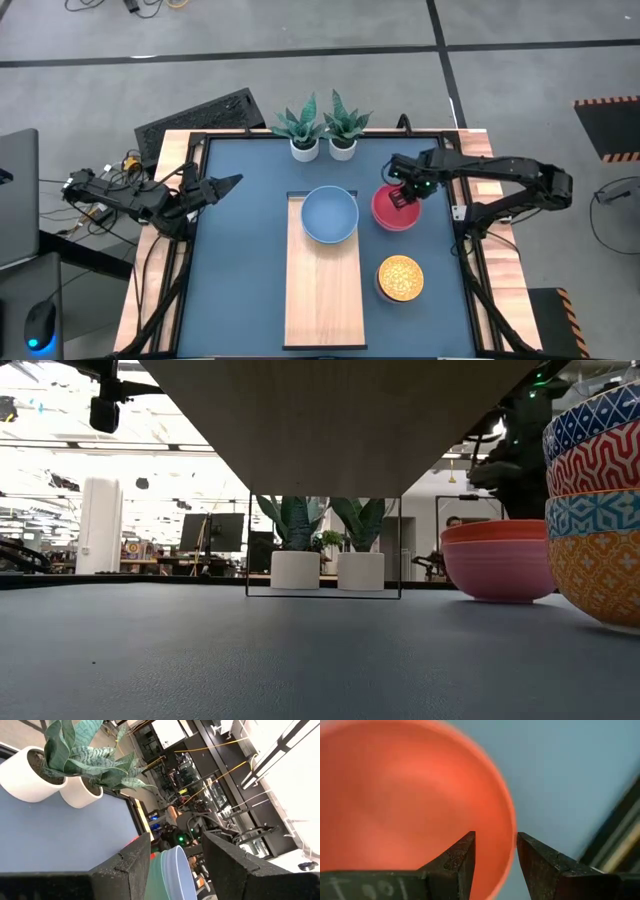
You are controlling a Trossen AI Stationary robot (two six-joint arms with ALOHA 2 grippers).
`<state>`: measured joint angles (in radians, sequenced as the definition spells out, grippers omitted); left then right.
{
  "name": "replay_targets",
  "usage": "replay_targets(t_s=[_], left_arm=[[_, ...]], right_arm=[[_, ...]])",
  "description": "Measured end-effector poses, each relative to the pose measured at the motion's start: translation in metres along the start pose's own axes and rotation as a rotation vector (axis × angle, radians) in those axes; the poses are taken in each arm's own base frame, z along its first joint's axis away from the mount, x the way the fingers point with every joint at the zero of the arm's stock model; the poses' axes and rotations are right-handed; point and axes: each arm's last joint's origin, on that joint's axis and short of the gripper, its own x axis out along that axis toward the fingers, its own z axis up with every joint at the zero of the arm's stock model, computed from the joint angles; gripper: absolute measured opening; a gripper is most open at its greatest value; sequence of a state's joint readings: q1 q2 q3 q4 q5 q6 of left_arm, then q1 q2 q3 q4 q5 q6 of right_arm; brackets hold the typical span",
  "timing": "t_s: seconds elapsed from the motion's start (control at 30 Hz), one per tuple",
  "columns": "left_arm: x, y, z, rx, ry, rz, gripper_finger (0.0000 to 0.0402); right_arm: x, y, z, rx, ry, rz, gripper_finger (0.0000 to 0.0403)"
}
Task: Place and stack bowls onto a shelf
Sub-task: Stack the orange bowl on top of the blue bowl on the shelf
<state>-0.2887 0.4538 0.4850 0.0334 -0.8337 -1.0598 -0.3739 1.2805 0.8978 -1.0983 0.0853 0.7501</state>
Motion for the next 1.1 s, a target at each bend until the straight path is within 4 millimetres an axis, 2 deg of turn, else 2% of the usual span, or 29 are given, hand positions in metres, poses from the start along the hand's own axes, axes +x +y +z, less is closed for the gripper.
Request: replay_targets(t_s=[0.33,0.6,0.73,0.97,1.1], left_arm=[[0.000,0.000,0.000,0.000,-0.001,0.000,0.0165],[0.000,0.000,0.000,0.000,-0.016,0.009,0.0165],[0.000,0.000,0.001,0.000,-0.033,0.018,0.0165],[0.000,0.001,0.001,0.000,-0.039,0.021,0.0165],[0.000,0.001,0.001,0.000,-0.040,0.022,0.0165]], right_arm=[[0.001,-0.004,0.008,-0.025,-0.025,0.022,0.0164],[0.018,-0.009,0.003,-0.035,0.026,0.041,0.0151],[0.018,-0.009,0.004,-0.035,0.025,0.044,0.0121],[0.017,-0.009,0.004,-0.019,0.029,0.048,0.0034],[0.009,-0.008,0.006,-0.019,0.029,0.047,0.0029]])
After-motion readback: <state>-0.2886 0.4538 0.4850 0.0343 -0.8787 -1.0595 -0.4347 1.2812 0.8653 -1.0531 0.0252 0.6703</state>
